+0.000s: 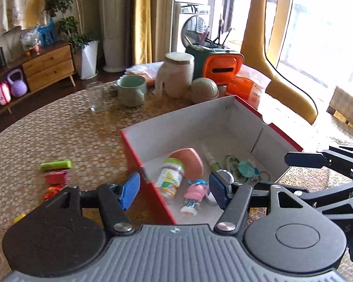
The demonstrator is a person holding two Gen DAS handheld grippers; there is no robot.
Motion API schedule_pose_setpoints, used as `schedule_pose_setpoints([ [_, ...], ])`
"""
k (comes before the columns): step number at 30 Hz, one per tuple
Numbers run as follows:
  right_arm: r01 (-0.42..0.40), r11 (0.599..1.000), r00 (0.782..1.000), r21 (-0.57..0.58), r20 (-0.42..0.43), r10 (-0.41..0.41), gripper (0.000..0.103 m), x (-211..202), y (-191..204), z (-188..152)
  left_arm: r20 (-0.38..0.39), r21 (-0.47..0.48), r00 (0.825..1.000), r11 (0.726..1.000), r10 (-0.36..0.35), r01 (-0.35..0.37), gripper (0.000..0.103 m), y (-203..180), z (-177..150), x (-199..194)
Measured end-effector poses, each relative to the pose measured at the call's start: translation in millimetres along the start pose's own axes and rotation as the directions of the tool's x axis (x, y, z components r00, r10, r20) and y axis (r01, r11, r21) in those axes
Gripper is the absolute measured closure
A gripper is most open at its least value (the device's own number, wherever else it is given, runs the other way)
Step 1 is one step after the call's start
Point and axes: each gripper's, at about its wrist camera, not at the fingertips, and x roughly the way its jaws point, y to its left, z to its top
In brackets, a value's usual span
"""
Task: Organize rigid objects
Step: 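Withdraw both tools from the box toward the yellow box, then lower the left tool over the yellow box while the right tool approaches the red keychain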
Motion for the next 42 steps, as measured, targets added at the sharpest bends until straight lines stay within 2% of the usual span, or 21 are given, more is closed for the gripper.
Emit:
schedule_pose_setpoints([
  [12,-0.078,0.997,0.996,-0.02,0.03,0.078,0.018,1,53,0,0.031,-0.093,0.997,0.993,0.071,-0.067,0.039,54,-35,-47],
  [16,-0.109,0.993,0.994,-0.039,0.025,0.11,0.015,5,78,0,0.034,-0.124,0.994,0.988,0.1,-0.095,0.028,76,-48,-59],
  [20,-0.13,0.99,0.991,-0.057,0.012,0.131,0.012,15,102,1,0.031,-0.163,0.992,0.98,0.121,-0.115,0.028,99,-60,-68],
  [23,-0.141,0.988,0.99,-0.07,0.005,0.142,0.009,23,117,3,0.028,-0.19,0.991,0.974,0.134,-0.126,0.027,116,-68,-73],
  [25,-0.149,0.986,0.989,-0.069,0.002,0.15,0.008,30,127,4,0.028,-0.206,0.989,0.969,0.144,-0.135,0.021,128,-74,-75],
  [38,-0.178,0.982,0.983,-0.055,-0.045,0.176,0.007,88,178,18,0.004,-0.297,0.978,0.934,0.211,-0.2,0.019,193,-98,-69],
  [39,-0.177,0.982,0.984,-0.061,-0.049,0.174,0.007,91,182,19,0.003,-0.303,0.976,0.93,0.218,-0.206,0.017,198,-98,-67],
  [42,-0.182,0.981,0.982,-0.072,-0.067,0.178,0.007,103,189,21,0.011,-0.316,0.972,0.923,0.236,-0.22,0.003,210,-100,-61],
])
